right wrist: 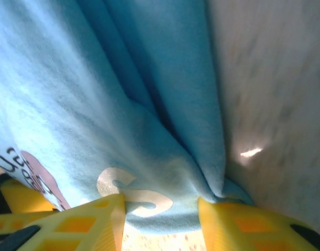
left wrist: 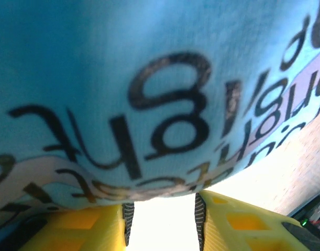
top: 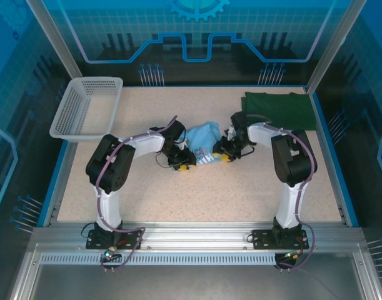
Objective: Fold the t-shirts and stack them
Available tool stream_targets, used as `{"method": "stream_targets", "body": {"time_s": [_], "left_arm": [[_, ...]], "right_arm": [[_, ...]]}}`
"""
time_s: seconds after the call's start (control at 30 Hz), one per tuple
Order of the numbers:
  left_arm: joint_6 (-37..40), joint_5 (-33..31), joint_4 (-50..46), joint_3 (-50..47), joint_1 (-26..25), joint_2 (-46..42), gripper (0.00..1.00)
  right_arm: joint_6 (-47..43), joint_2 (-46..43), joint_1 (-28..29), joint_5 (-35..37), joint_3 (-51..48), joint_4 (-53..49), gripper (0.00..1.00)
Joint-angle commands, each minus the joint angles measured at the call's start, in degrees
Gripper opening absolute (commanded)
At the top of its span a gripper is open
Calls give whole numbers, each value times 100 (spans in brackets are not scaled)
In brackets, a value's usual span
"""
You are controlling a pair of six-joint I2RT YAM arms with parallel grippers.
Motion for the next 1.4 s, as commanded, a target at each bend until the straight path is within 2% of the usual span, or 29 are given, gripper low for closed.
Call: {"method": "stream_targets", "body": {"time_s": [0.0,0.17,0.3,0.4,0.5,0.57,0.6,0.67,0.8,0.9,1.07,1.13,1.37], "left_arm": [[242,-106,-654,-723,-118,-491,39],[194,111,-892,-1257,-149,-1553,41],[251,-29,-1466,-908,-46,-2332,51],[185,-16,-1664,-567,573,-2652,55],[149,431,-1378,-430,1285,-2567,57],[276,588,-1226,-300,1543,-2284,59],[315,725,-1113,-230,1653,-2108,61],[331,1092,-774,-176,1805,-1760,65],[436,1258,-318,-49,1984,-1004,67],[407,1407,24,160,1995,-466,64],[402,1441,510,359,2025,9,59],[448,1449,587,410,2024,120,58],[623,1504,668,357,2016,268,42]], "right_arm": [[-157,-317,250,275,-944,-104,44],[-294,-1324,615,181,-1878,147,49],[-505,-2545,607,284,-2307,194,57],[-688,-3338,319,362,-2414,326,58],[-888,-3769,4,342,-2694,1292,60],[-1011,-3861,-152,385,-2812,2000,69],[-1050,-3783,-213,415,-2730,2182,75],[-1315,-3303,-330,184,-2199,2097,75],[-1449,-1618,-573,-670,-779,1459,65],[-1681,-830,-486,-716,-149,1163,64],[-1964,-437,-369,-563,270,1043,62],[-2063,-272,-317,-644,434,892,58],[-2204,-12,-49,-353,557,788,53]]}}
